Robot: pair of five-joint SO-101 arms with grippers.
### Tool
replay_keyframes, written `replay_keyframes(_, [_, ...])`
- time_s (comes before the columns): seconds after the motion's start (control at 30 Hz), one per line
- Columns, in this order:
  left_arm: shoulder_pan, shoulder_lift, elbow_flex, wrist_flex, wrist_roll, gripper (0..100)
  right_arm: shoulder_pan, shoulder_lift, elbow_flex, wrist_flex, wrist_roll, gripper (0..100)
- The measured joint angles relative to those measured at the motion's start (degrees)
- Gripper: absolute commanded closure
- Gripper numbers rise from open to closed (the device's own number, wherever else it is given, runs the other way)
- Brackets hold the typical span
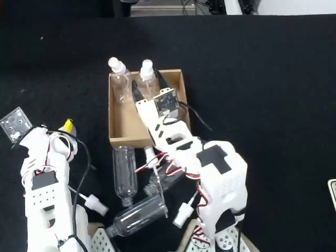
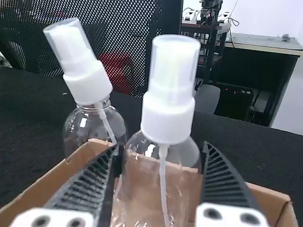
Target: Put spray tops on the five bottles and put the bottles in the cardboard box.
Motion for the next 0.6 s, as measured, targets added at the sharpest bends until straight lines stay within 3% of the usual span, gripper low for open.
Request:
replay_keyframes(0.2, [0.0, 0.0, 0.0, 0.0, 0.0, 78, 0.0, 0.0, 0.0, 0.0, 0.0, 79.6])
replay_keyframes(0.37, [0.0, 0.0, 0.0, 0.0, 0.0, 78, 0.0, 0.0, 0.0, 0.4, 0.0, 66.7])
replay_keyframes(0.6, [0.0, 0.0, 0.0, -0.5, 0.0, 78, 0.0, 0.0, -0.1, 2.9, 0.0, 68.9])
